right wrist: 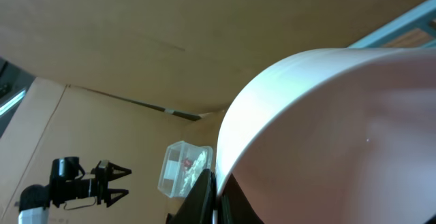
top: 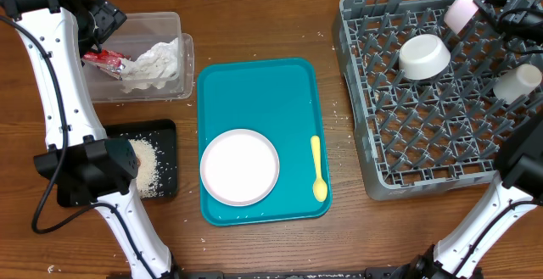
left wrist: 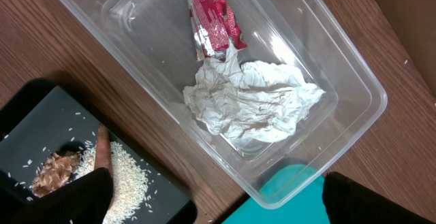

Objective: Sort waste into correct bins and load items into the dishwasher
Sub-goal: 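Lower the pink bowl into the rack's far right area and release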

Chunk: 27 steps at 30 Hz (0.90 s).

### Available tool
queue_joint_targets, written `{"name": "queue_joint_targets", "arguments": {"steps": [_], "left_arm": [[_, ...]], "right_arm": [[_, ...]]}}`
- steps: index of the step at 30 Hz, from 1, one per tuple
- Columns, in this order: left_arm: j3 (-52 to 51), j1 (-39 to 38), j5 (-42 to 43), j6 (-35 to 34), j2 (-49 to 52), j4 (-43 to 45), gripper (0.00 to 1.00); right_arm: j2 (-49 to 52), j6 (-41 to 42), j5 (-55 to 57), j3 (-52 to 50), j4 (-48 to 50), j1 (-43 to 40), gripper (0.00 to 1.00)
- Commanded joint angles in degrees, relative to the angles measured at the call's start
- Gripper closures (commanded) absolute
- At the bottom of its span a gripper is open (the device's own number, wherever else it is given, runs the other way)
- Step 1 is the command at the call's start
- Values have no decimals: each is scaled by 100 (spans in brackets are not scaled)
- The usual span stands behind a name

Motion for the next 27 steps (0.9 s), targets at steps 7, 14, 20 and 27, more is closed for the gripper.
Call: {"name": "queue_joint_targets", "arguments": {"steps": [7,14,20,27], "left_arm": [[-24,-76,24,-15,37,4,0],[-24,-76,24,-13,37,4,0],[-24,-76,22,-15,37,4,0],[-24,-76,24,-13,37,4,0]], "right_arm": [[118,4,481,-13,-236,-15,96],[345,2,323,-13,-426,-15,96],[343,313,323,-11,-426,-105,96],[177,485,826,417,-986,-455,82]]}}
